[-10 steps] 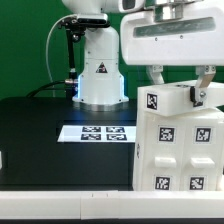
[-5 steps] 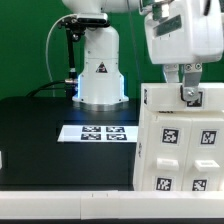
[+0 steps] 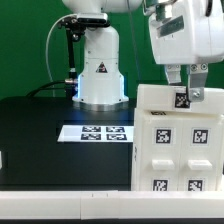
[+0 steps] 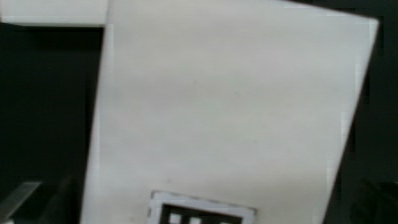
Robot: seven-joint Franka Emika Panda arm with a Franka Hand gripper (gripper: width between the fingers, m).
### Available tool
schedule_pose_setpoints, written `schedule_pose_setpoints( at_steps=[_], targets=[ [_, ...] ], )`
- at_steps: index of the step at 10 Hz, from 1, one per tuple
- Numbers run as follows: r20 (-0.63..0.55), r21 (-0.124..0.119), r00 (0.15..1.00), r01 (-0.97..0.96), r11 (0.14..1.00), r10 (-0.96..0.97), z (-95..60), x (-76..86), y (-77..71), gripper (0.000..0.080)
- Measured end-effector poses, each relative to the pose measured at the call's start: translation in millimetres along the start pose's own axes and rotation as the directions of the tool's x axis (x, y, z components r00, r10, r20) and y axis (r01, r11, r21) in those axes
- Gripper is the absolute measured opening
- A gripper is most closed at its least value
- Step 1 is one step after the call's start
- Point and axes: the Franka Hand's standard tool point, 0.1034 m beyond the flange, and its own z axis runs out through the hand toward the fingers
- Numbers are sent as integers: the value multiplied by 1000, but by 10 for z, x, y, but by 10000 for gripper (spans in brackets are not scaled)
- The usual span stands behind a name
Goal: Assemble cabinet
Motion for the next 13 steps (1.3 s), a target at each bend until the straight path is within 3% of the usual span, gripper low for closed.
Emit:
schedule_pose_setpoints(
  at_steps=[1, 2, 3, 6, 8, 9, 10, 13],
  targets=[
    [20, -37, 993, 117, 992, -116, -66, -47, 45, 785],
    [43, -30, 985, 166, 986, -165, -146, -83, 40, 797],
    [61, -38, 970, 238, 970, -236, -187, -100, 57, 797],
    [60, -36, 968, 247, 968, -245, -181, -115, 56, 797],
    [59, -35, 800, 599, 800, -597, -231, -109, 31, 797],
    [67, -30, 634, 773, 633, -771, -245, -132, 3, 797],
    [76, -23, 532, 847, 532, -843, -230, -157, -7, 797],
    [79, -16, 344, 939, 343, -936, -224, -121, -4, 797]
  ],
)
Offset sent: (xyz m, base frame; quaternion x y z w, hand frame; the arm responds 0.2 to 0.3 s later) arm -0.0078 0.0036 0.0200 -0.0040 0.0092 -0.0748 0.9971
